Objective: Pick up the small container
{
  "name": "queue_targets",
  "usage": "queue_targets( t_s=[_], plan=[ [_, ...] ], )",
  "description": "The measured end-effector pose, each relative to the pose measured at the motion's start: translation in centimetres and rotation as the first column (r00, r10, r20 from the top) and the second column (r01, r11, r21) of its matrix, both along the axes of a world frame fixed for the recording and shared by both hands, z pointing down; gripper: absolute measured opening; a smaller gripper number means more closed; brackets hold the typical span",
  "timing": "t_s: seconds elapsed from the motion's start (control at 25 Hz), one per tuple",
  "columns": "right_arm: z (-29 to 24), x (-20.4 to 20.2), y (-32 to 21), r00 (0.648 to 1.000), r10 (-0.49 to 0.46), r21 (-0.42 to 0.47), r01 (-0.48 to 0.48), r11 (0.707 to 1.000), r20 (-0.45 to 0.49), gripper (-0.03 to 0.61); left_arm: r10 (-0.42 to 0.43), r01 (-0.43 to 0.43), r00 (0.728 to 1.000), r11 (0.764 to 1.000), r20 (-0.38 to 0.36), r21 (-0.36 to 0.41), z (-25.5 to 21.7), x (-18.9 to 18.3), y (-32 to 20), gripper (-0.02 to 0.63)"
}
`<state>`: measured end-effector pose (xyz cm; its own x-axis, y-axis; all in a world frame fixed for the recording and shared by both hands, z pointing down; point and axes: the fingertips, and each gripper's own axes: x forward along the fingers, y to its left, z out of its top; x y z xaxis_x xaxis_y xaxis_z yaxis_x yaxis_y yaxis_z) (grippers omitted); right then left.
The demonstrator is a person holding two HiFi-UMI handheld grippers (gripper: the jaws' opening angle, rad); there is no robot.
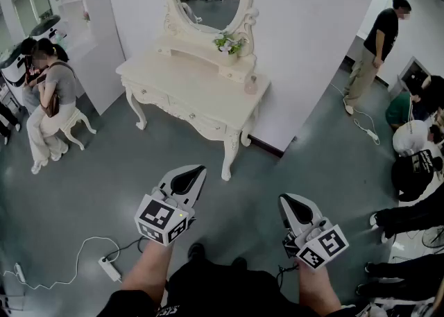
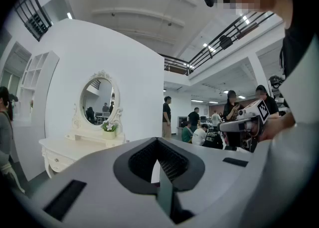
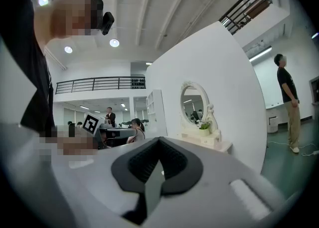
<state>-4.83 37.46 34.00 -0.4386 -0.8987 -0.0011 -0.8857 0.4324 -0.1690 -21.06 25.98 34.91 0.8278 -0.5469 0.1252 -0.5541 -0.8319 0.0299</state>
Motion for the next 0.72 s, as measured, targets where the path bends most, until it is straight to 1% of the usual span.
queue_targets(
  t_s=[0.16,0.32,0.44,0.6,0.72],
  plan=[
    [0.6,3.8,2.9,1.000,-0.013,-0.001,0.013,1.000,0.020,0.009,-0.042,0.043,0.999,0.999,0.011,-0.034,0.9,4.0,3.0,0.005],
    [0.4,5.2,4.3,0.998,-0.053,0.015,0.052,0.999,0.033,0.008,-0.097,0.098,0.995,0.994,0.028,-0.051,1.2,5.5,5.2,0.005],
    [-0.4,5.8,5.0,0.998,-0.052,0.039,0.051,0.998,0.026,0.009,-0.087,0.089,0.995,0.995,0.052,-0.050,1.3,6.4,6.7,0.005],
    [-1.1,5.8,5.4,0.998,-0.033,0.089,0.038,0.995,-0.053,0.009,-0.044,0.048,0.997,0.997,0.069,-0.059,1.7,7.7,7.6,0.005],
    [-0.7,6.0,6.0,0.997,-0.059,0.099,0.063,0.993,-0.041,0.009,-0.053,0.057,0.996,0.997,0.070,-0.052,1.9,8.3,8.0,0.005]
  ],
)
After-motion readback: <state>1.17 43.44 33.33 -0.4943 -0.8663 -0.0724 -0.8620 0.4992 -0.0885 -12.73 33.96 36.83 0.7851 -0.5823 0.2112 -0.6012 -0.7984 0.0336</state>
